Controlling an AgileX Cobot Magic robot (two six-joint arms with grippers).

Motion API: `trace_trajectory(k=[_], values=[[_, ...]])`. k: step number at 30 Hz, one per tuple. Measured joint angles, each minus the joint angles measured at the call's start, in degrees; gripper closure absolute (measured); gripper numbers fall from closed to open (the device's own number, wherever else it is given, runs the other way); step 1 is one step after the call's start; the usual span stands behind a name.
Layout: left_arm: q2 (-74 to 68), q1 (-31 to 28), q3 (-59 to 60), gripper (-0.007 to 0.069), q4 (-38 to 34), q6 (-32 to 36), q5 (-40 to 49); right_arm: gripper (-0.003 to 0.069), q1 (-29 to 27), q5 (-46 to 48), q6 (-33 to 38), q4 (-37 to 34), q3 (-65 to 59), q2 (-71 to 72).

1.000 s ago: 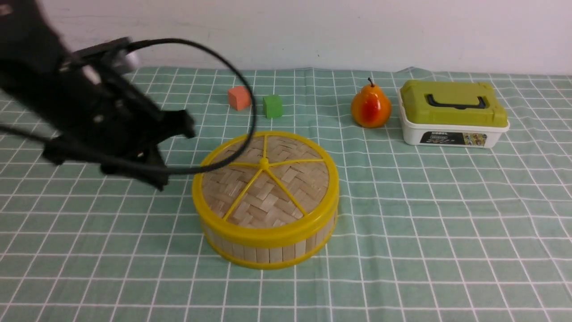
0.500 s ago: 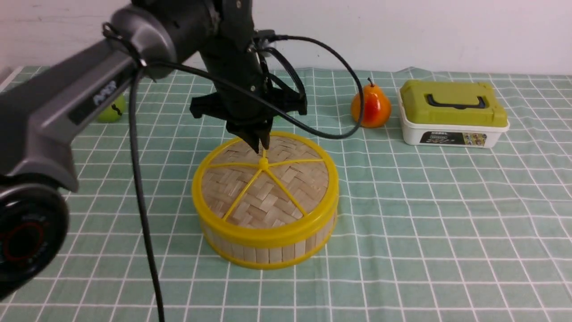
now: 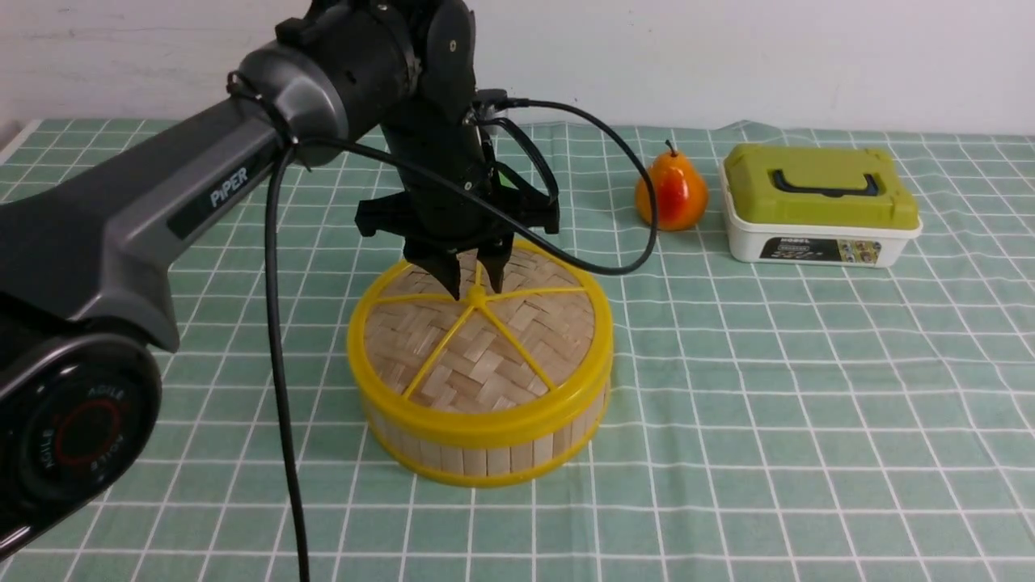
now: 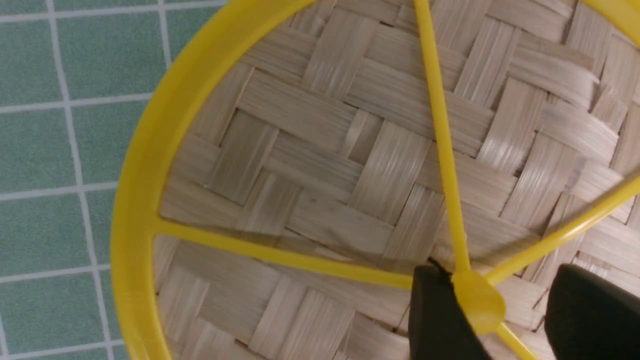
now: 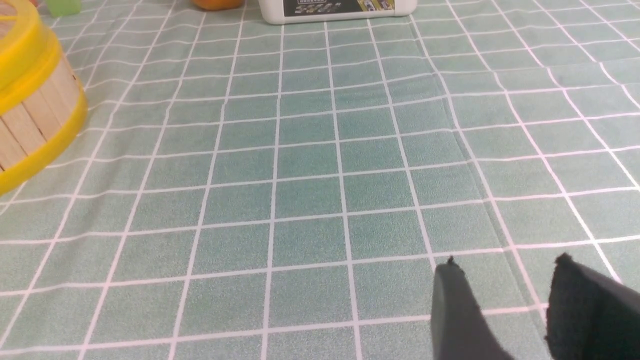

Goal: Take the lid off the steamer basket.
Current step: Use the left arm to lift the lid of the steamer

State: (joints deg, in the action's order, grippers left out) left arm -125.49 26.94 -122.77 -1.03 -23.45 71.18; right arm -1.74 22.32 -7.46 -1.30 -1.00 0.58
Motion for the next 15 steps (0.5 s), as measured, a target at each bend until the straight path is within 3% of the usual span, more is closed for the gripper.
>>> trace_trajectory(k=[15], values=[[-0.83,0.00,0.00,0.0401,-0.26,0.00,0.00,0.0417,0.00,0.00,0.00,0.00,0.00,0.00]])
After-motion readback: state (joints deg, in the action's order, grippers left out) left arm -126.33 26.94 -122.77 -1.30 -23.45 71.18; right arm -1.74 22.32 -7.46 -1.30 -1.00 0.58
